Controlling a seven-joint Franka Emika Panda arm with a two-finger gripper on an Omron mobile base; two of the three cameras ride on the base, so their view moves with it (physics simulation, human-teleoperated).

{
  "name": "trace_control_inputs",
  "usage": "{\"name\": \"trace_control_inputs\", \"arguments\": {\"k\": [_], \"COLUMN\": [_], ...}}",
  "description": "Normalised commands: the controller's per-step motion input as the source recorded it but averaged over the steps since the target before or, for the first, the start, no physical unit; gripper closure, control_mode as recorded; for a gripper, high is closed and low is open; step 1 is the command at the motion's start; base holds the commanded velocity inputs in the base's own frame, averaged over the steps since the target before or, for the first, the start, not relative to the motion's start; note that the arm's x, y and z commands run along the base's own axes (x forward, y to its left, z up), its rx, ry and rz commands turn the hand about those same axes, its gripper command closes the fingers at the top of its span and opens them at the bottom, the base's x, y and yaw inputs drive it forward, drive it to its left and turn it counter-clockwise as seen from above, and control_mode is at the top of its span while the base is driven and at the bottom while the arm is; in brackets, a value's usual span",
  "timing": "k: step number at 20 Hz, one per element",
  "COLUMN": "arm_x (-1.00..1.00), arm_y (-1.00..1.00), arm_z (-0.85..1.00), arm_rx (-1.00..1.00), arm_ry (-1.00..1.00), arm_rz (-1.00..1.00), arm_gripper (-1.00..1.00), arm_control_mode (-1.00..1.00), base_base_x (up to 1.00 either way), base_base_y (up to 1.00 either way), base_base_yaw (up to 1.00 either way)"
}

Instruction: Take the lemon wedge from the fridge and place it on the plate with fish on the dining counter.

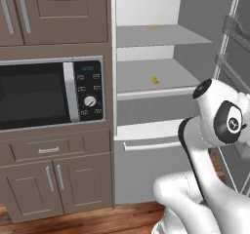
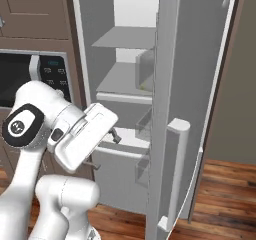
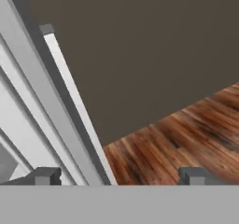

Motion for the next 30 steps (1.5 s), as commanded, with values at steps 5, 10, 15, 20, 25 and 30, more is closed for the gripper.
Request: {"name": "trace_control_inputs", "arguments": {"k": [5, 10, 15, 20, 25, 30], "arm_x": [-0.28, -0.05, 0.23, 0.28, 0.19, 0.55], "arm_y": [0.6, 0.99, 0.42, 0.03, -0.04, -0.36], "arm_z": [0.67, 0.44, 0.1, -0.03, -0.06, -0.15], "arm_rx": [0.0, 0.01, 0.24, 0.33, 0.23, 0.24], "arm_ry": [0.0, 0.02, 0.06, 0.1, 0.04, 0.02], "arm_rz": [0.04, 0.24, 0.61, 0.79, 0.74, 0.38], "arm_gripper": [-1.0, -1.0, -1.0, -1.0, -1.0, -1.0], "arm_control_mode": [-1.0, -1.0, -1.0, -1.0, -1.0, -1.0], "base_base_x": [0.0, 0.0, 0.0, 0.0, 0.0, 0.0], "base_base_y": [0.0, 0.0, 0.0, 0.0, 0.0, 0.0], "base_base_yaw": [0.0, 0.0, 0.0, 0.0, 0.0, 0.0]}}
